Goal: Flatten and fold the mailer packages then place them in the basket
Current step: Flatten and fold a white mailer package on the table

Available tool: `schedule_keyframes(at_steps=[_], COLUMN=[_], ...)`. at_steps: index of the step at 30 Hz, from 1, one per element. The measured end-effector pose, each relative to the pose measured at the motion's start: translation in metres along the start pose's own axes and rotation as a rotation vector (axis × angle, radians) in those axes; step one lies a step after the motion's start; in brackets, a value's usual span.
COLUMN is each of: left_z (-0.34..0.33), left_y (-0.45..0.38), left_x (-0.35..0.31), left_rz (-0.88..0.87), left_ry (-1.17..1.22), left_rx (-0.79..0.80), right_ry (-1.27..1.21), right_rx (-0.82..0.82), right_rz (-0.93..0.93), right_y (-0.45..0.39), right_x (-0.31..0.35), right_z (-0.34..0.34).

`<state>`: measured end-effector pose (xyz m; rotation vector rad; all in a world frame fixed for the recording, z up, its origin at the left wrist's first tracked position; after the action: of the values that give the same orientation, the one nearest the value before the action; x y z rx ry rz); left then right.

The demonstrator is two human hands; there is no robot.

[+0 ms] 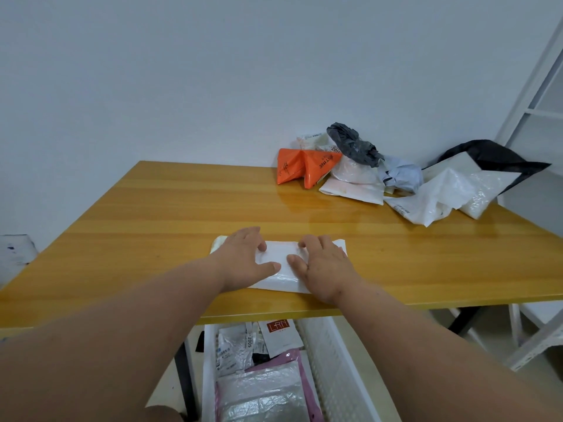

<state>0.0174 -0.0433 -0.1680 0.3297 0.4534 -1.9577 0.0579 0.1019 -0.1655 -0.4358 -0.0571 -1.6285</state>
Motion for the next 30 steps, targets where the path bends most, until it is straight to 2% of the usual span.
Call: schedule_keyframes(at_steps=[4,9,17,22,25,28,30], left_z=[0.009,0.006,0.044,0.082,0.091,0.088,0.082], left_y=[0.007,0.016,0.021,0.007,0.005,0.000,0.001], left_x=[0.000,0.006,0.002,-0.004,0.002,0.016,0.028], left_rz=[-0.072,-0.114,-0.003,0.088,0.210,0.262,0.283], left_ry=[-0.136,-0.285,-0.147,0.162,0.349,0.353,0.243], left_rx=[0.011,0.112,0.100,-0.006,-0.021,-0.071,-0.104], right_ry=[0.082,0.136,-0.056,0.014,0.204,0.342,0.346], right_rx=[0.098,0.241,0.224,0.113,0.012,-0.088,-0.079], right_rz=[0.032,0.035,-0.063,0.002,0.067,0.142,0.139], right_y=[0.006,0.013,0.015,-0.002,-0.005,-0.005,-0.004], right_x=[-0.002,-0.010,-0.005,0.008,0.015,0.023,0.023], right_z=[0.003,0.003,0.022,0.064,0.088,0.092,0.077])
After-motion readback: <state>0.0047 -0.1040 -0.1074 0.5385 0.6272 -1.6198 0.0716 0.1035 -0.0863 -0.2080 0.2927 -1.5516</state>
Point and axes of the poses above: each hand's wrist, its own y-axis away from the middle knuckle, its own z-axis out of the back of the hand, x = y × z, the point moved 9 cm from there along -y, towards the middle knuckle, and after that the axes turned 13 degrees about -x, right-handed, at the moved point
